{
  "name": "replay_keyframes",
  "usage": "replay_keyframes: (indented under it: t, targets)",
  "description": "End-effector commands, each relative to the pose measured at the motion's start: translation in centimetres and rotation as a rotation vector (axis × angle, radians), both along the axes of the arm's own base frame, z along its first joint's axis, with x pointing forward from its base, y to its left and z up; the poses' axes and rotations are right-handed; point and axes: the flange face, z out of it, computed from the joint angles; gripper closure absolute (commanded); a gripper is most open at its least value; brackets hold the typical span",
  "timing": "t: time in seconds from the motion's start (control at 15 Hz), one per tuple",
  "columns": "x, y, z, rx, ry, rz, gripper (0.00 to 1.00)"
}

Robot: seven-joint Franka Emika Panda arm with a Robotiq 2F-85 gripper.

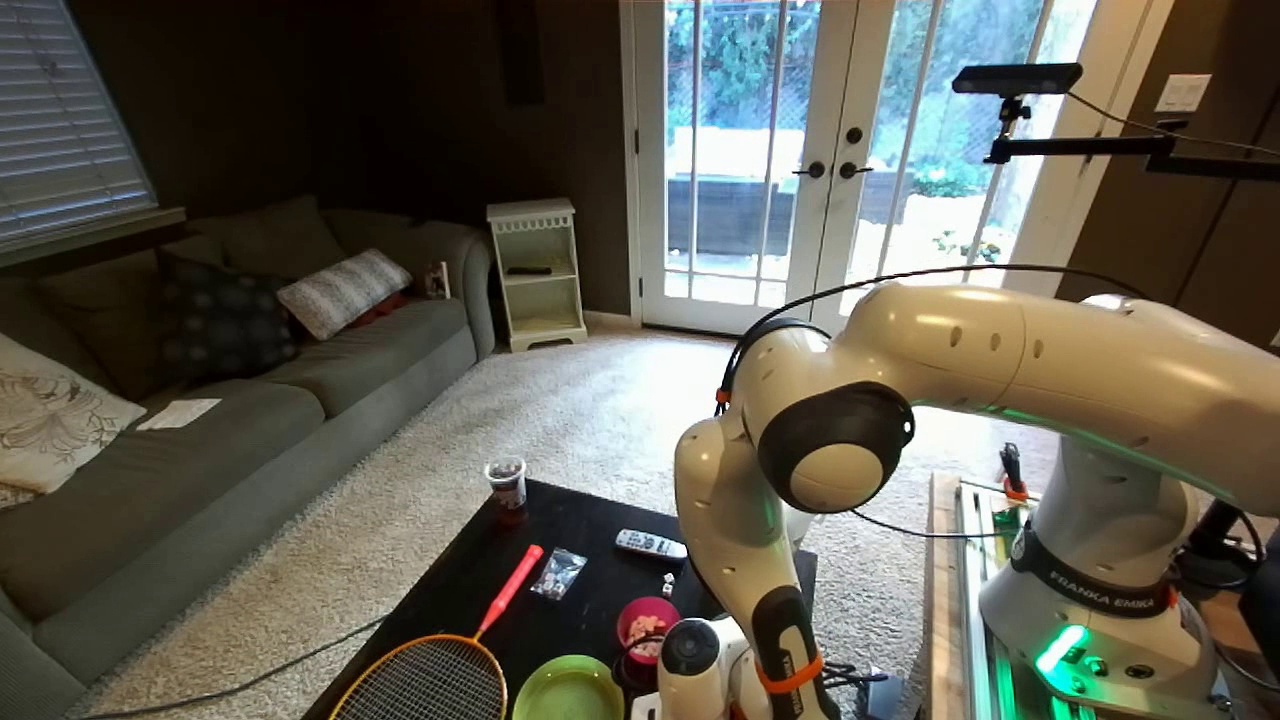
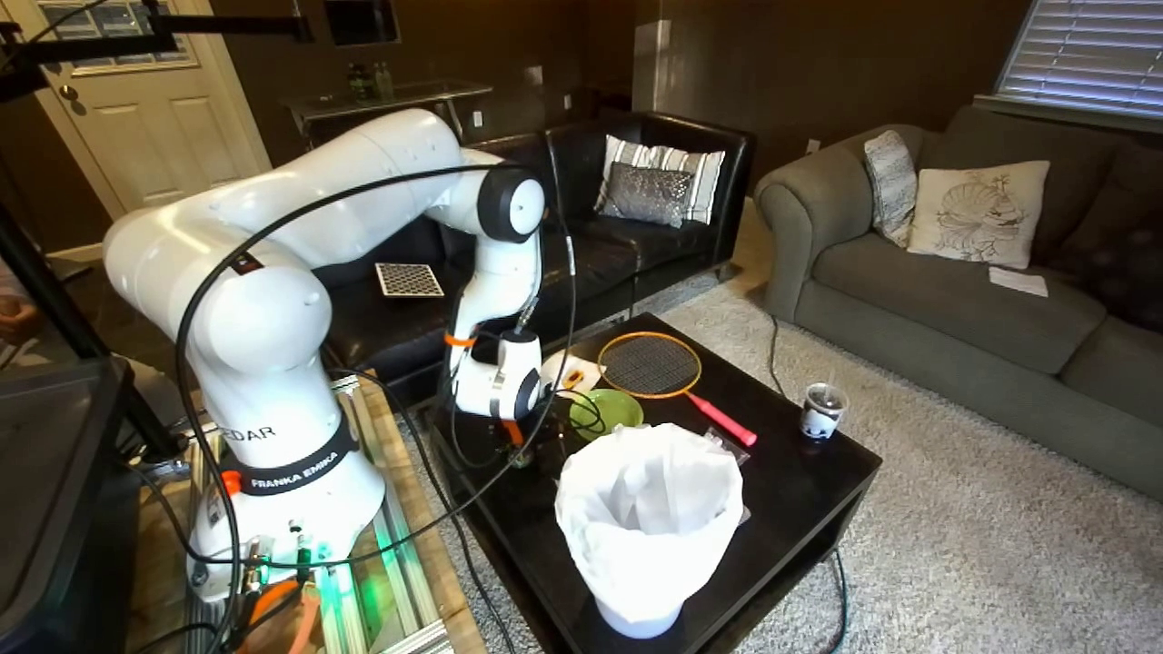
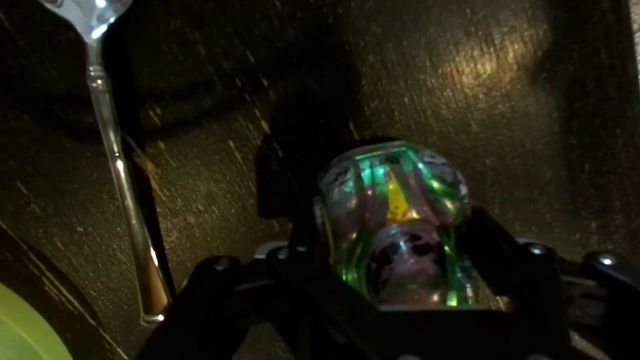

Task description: Rotate the toy car 90 degrees clockwise

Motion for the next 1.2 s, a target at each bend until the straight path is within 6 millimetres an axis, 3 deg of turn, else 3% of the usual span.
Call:
replay_keyframes:
  t: [0.0, 0.53, 1.13]
  targets:
    - [0.4, 0.1, -0.5, 0.019, -0.012, -0.023, 0.54]
    - [0.9, -0.7, 1.7, 0.020, 0.021, -0.255, 0.58]
    - [0.9, -1.4, 2.6, -0.018, -0.013, -0.750, 0.58]
